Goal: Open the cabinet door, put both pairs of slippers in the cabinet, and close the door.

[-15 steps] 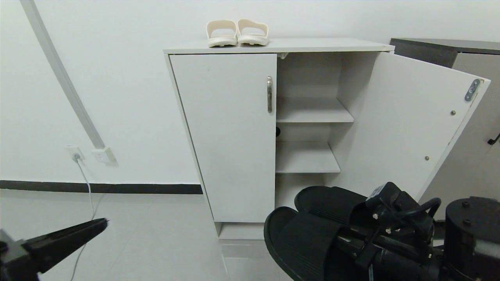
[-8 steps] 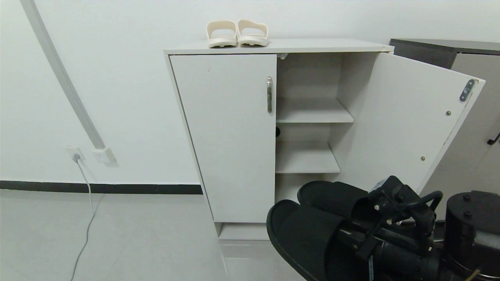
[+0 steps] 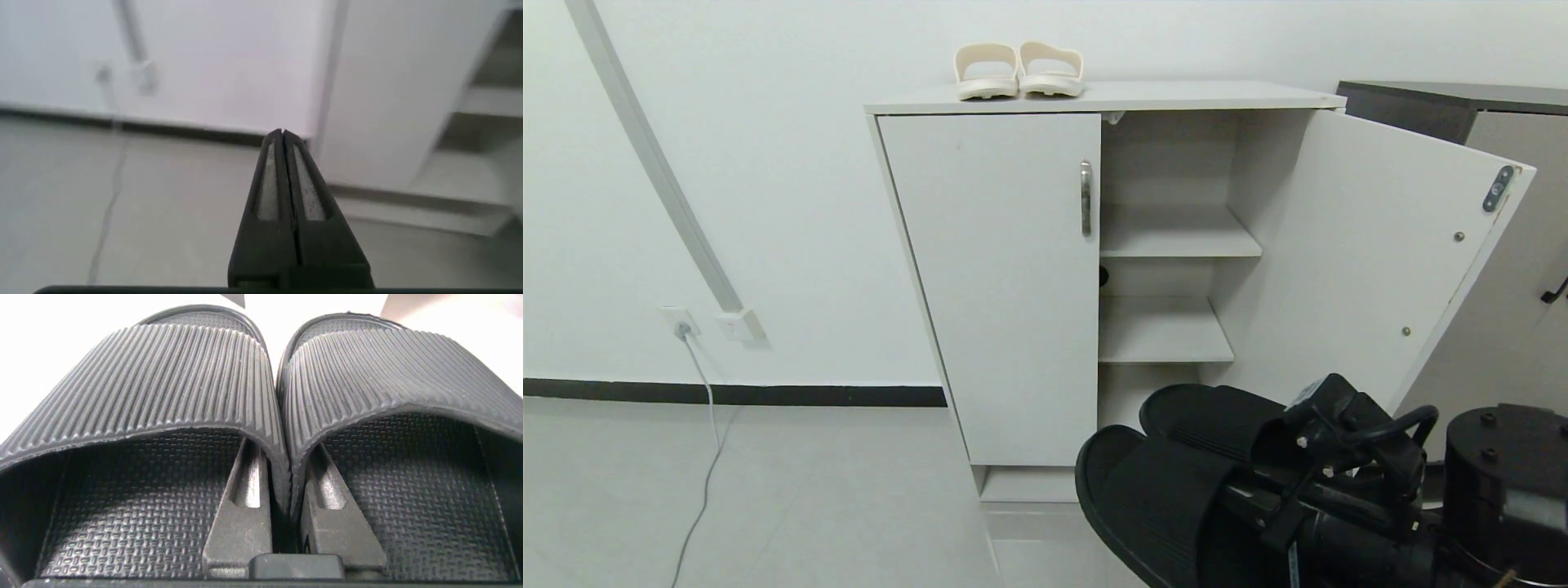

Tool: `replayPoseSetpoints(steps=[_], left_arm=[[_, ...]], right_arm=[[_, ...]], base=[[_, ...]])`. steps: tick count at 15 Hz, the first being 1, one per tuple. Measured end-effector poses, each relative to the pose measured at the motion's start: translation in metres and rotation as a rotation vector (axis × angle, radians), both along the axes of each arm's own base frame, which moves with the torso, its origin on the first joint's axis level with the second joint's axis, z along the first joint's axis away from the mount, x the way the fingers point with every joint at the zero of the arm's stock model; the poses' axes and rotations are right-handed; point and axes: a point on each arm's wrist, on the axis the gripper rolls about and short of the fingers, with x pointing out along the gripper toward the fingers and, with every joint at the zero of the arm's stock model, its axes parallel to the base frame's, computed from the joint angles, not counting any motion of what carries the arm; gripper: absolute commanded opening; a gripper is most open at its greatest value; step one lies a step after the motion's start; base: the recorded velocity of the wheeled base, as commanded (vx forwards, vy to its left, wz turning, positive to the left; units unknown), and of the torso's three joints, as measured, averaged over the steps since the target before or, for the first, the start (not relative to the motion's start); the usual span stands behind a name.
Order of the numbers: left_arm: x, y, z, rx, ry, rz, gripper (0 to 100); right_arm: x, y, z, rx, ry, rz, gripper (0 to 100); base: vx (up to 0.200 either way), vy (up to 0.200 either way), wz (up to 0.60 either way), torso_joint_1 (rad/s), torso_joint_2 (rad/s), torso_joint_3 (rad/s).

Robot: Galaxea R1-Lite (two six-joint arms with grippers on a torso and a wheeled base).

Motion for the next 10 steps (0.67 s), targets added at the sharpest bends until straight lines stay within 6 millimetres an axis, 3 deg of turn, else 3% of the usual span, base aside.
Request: replayPoseSetpoints(steps=[2, 5, 10], left_arm=[[0.002, -0.004, -0.01, 0.008, 0.0, -0.159, 0], [0.002, -0.004, -0.014, 0.006, 0.0, -0.17, 0], [0.002, -0.004, -0.015, 0.003, -0.002, -0.169, 0]], right_arm=[[0.001, 0.001, -0.001, -0.003, 0.005, 0.001, 0], [0.006, 0.009, -0.002, -0.001, 0.012, -0.01, 0], [0.03, 0.037, -0.011, 0.041, 0.027, -0.248, 0]], base=[[0.0, 0.0, 0.0, 0.0, 0.0, 0.0], [0.0, 0.0, 0.0, 0.0, 0.0, 0.0], [0.0, 0.0, 0.0, 0.0, 0.0, 0.0]])
